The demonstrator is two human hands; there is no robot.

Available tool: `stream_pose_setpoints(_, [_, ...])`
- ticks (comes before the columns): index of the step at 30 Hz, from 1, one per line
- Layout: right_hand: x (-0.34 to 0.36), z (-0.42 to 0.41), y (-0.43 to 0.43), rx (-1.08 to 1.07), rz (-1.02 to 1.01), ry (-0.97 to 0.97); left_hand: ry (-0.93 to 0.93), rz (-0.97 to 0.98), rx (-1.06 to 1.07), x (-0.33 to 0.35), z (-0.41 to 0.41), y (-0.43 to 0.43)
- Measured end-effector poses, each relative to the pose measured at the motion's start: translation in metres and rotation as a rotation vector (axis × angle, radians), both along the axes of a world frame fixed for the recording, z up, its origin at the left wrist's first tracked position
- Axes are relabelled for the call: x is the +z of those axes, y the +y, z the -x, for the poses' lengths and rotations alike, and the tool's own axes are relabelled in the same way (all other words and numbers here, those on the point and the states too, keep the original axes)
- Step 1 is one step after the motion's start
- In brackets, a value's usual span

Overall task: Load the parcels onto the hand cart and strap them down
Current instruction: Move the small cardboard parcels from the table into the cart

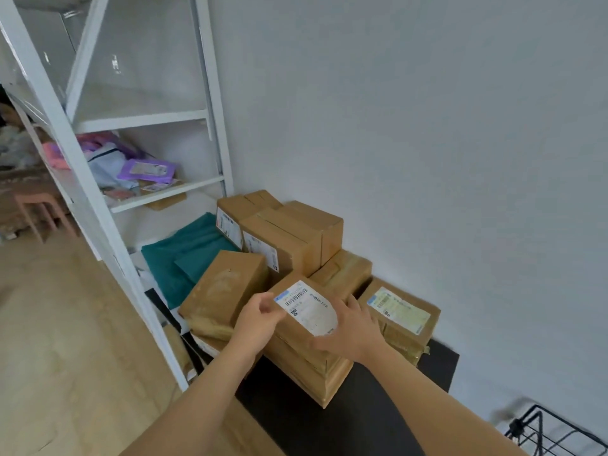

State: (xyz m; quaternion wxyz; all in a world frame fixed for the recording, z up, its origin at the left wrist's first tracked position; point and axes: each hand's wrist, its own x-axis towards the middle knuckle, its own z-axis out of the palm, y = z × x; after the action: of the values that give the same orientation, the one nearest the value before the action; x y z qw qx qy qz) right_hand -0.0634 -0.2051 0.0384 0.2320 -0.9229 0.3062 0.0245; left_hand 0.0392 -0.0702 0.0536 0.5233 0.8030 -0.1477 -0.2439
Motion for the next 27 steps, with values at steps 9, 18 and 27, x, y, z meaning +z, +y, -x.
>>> stream_pose_setpoints(9, [0.007,-0.014,0.006,-0.022,0.048,0.114,-0.041,-0.037,-0.091,-0.006,-0.034,0.003])
stream_pose_setpoints(18, [0.025,0.005,0.011,-0.14,-0.04,0.013,-0.031,0.085,-0.032,-0.008,-0.043,0.0])
stream_pose_setpoints(27, [0.036,0.044,0.026,-0.253,-0.049,-0.051,0.319,0.252,0.106,-0.016,-0.022,-0.003])
